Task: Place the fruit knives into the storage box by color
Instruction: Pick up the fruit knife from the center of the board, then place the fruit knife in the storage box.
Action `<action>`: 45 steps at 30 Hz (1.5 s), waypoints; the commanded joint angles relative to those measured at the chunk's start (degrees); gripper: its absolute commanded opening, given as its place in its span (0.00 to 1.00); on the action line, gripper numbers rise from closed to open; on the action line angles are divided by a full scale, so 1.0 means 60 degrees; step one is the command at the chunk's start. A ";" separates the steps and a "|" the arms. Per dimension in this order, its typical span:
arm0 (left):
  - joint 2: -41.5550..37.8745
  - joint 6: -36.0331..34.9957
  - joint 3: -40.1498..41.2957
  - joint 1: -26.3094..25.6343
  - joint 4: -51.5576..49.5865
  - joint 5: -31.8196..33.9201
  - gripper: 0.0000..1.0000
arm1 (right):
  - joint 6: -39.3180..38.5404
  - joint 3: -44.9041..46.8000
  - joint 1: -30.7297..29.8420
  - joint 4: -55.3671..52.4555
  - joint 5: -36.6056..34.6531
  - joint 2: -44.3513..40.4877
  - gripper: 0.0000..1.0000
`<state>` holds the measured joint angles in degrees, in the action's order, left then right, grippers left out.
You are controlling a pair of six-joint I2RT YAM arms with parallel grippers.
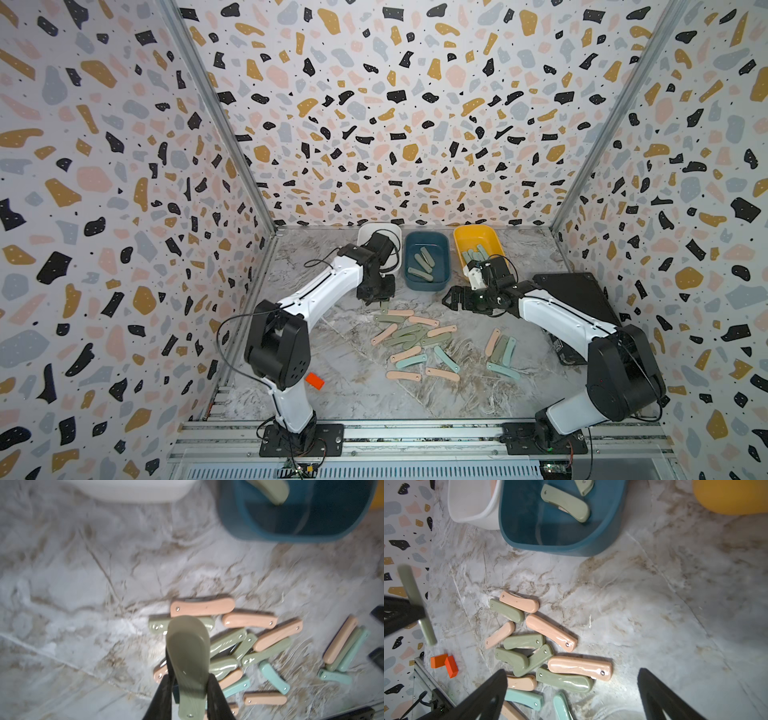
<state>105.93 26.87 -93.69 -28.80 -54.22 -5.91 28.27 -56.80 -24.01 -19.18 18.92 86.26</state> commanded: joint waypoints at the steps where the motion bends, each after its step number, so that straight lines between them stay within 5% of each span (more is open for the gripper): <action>1: 0.1051 -0.0466 -0.1722 -0.0144 -0.0448 0.0041 0.18 | -0.0127 0.0203 -0.0001 -0.0729 -0.0491 -0.0514 1.00; 8: 0.3797 -0.0943 -0.6039 -0.0341 -0.1083 0.0224 0.18 | 0.0131 0.0523 0.0047 -0.2141 -0.1518 -0.1046 1.00; 14: 0.5549 -0.1240 -0.8298 -0.0444 -0.0642 0.0117 0.18 | 0.0519 0.1061 0.0067 -0.3080 -0.2448 -0.1803 0.99; 23: 0.6398 -0.1247 -0.8139 -0.0459 0.1184 -0.0139 0.18 | 0.1338 0.1756 0.0120 -0.3644 -0.3136 -0.2631 0.92; 32: 0.7024 -0.1364 -0.8193 -0.0459 0.1303 -0.0112 0.25 | 0.1688 0.2092 0.0138 -0.3674 -0.3572 -0.2599 0.78; 37: 0.6592 -0.0864 -0.8065 -0.0545 0.0833 -0.0740 0.50 | 0.1812 0.2269 0.0164 -0.3651 -0.3760 -0.2475 0.68; 45: 0.3969 -0.0315 -0.6075 -0.1302 0.0563 -0.1299 0.96 | 0.2040 0.2655 0.0307 -0.3212 -0.3860 -0.2181 0.56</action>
<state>137.10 23.88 -131.66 -34.63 -49.91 -11.70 39.35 -41.95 -22.81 -38.74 -2.90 72.47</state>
